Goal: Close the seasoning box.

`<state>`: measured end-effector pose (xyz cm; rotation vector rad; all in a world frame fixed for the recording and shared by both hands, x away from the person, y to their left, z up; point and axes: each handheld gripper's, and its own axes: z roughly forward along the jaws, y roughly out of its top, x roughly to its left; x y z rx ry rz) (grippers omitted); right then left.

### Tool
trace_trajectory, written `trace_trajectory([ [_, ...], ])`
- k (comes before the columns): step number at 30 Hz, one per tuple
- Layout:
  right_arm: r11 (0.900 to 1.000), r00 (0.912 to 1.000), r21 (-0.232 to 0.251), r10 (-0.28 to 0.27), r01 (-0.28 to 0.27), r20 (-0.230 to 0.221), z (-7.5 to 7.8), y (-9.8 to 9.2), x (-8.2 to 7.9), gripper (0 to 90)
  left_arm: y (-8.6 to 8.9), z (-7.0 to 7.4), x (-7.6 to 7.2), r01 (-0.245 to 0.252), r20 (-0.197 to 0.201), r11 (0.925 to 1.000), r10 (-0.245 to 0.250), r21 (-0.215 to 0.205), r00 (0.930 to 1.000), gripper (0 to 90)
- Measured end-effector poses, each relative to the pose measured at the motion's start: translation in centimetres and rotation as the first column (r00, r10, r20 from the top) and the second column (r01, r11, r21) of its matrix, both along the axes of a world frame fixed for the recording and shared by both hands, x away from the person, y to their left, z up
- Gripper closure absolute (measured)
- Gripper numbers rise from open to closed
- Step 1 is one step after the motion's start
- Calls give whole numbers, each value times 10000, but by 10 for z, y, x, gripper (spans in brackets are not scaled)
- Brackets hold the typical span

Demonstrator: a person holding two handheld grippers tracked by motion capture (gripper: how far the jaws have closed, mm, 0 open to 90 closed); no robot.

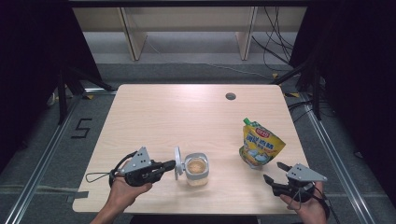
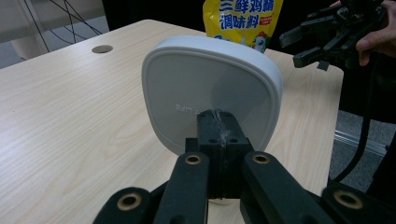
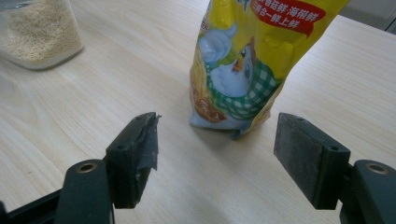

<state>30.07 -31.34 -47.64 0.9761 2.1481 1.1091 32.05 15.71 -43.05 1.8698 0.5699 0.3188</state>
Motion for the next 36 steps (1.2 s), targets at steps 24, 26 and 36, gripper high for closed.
trace_trajectory([
  [24,10000,9996,77,-17,20,-281,-1,1,-1,317,-24,1,10,375,-70,9993,-374,92,9993,889],
  [26,10000,9999,-1,-32,32,-138,-2,0,0,317,-22,3,10,326,-53,9993,-325,188,9995,889],
  [36,9996,9996,-152,241,-244,-171,-4,3,2,318,-12,0,7,327,-626,9985,-355,-443,9974,772],
])
